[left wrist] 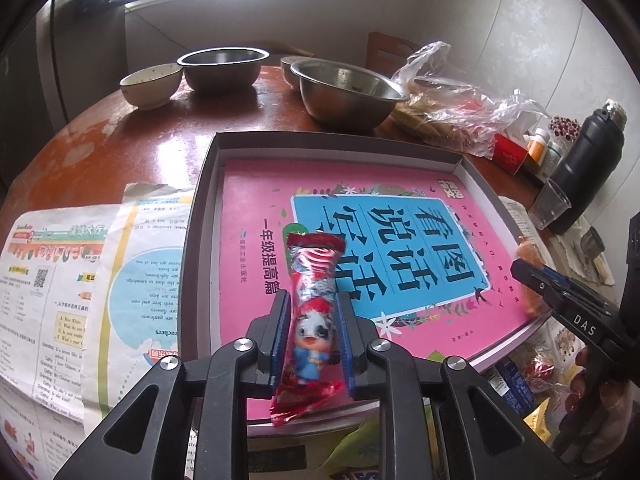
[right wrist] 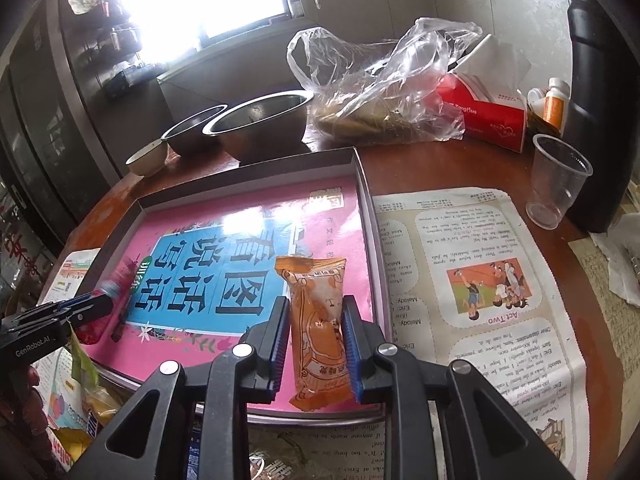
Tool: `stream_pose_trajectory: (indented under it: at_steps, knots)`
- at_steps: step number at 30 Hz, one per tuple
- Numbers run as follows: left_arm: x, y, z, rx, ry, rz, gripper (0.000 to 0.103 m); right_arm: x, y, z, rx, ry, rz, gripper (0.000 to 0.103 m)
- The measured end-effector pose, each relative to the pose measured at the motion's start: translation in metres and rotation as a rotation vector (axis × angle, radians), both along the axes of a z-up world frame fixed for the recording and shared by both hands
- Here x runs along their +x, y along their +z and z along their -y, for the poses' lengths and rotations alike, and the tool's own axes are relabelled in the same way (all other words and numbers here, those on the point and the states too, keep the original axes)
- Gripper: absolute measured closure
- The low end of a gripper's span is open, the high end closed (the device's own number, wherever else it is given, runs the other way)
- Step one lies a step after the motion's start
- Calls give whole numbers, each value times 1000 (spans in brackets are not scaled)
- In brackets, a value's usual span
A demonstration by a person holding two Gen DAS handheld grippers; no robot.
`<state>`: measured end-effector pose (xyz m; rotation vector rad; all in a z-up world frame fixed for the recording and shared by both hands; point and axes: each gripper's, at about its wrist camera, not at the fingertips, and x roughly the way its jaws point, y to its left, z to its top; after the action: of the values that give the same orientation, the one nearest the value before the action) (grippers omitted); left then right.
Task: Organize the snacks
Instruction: 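Open the left tool onto the pink book while the right tool releases its pastry pack, then grasp the Snickers bar with the left tool while the right tool grasps the round green-label biscuit pack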
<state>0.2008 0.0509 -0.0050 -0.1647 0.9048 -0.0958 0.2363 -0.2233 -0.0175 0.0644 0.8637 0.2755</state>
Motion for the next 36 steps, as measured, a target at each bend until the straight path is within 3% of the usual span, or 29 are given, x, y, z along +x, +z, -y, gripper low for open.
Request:
stream_pose_trajectory:
  at_steps: [5, 9, 15, 27, 36]
  knots:
    - [-2, 3, -2, -11, 15, 8, 66, -3, 4, 2, 1, -4, 18, 65]
    - [-5, 6, -4, -14, 25, 18, 53, -5, 6, 7, 14, -12, 19, 62]
    - [-16, 16, -7, -17, 40, 46, 43, -12, 17, 9, 20, -13, 67, 49]
    - [-56, 52, -6, -22, 51, 151, 30, -48, 52, 10, 56, 36, 200, 38]
    - [-81, 64, 6, -12, 27, 172, 29, -78, 61, 14, 65, 74, 218, 36]
